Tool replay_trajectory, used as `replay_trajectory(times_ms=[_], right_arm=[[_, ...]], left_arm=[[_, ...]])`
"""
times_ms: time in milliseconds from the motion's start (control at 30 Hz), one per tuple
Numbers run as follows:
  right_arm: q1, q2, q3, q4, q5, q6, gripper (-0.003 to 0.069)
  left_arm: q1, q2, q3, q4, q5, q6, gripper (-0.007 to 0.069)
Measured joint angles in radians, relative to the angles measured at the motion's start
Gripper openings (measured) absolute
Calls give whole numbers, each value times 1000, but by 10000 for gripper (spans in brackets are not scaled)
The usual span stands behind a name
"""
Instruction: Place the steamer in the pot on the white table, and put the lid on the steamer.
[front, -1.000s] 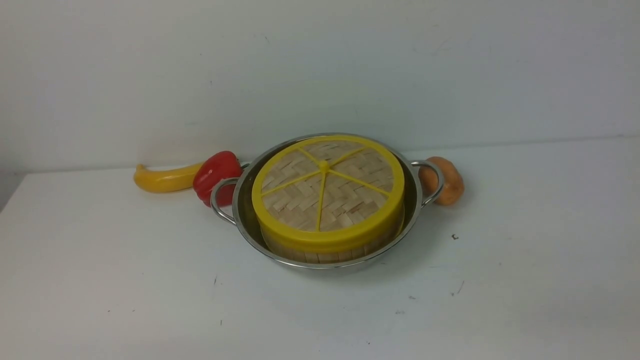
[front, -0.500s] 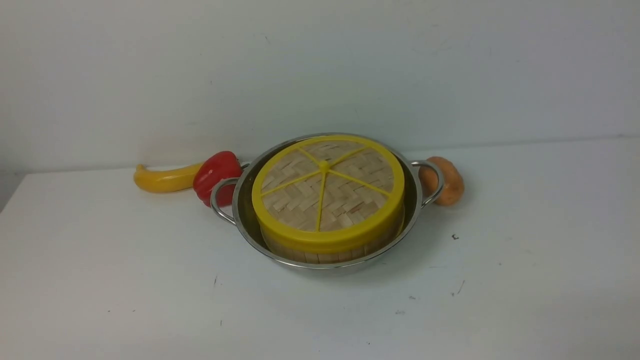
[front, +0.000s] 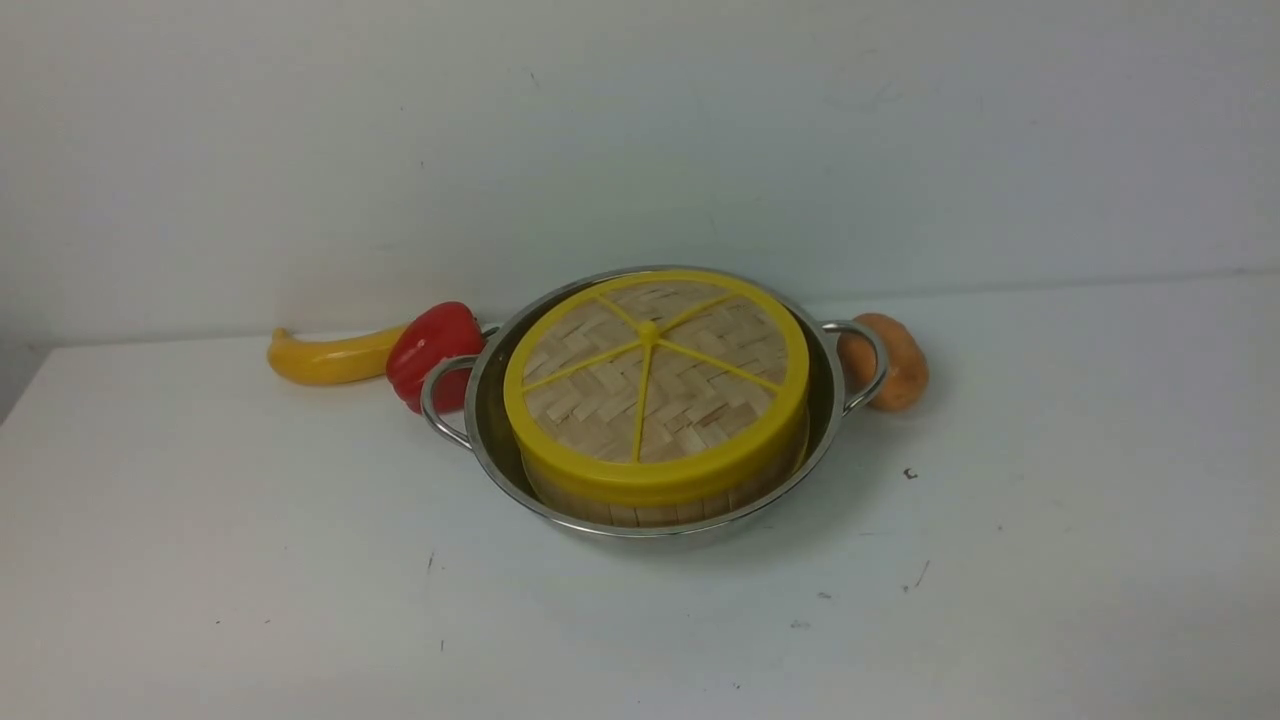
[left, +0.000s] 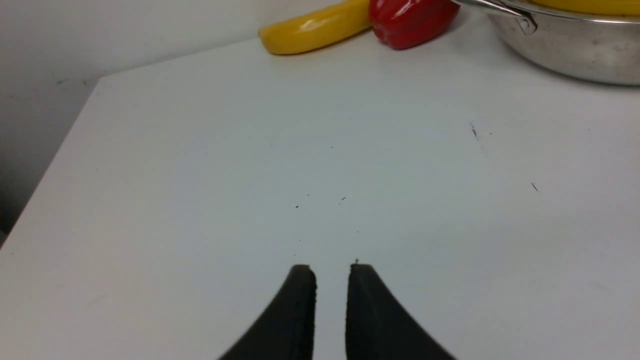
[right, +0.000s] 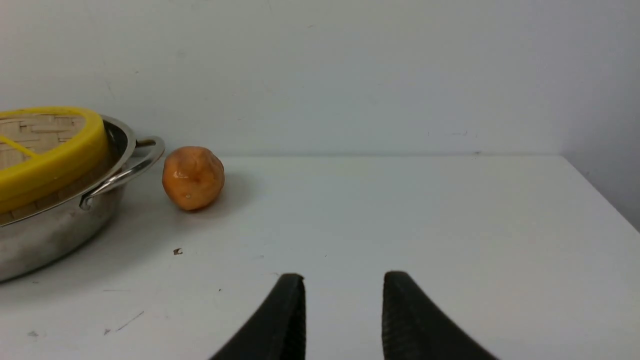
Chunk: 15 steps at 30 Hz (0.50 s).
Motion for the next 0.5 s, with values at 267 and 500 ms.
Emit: replay_trajectory(times_ms=[267, 500], right_arm=[[0, 0, 0, 0, 0, 0, 240], [0, 0, 0, 0, 0, 0, 241]], left_arm=[[0, 0, 0, 0, 0, 0, 104], [0, 0, 0, 0, 0, 0, 104]])
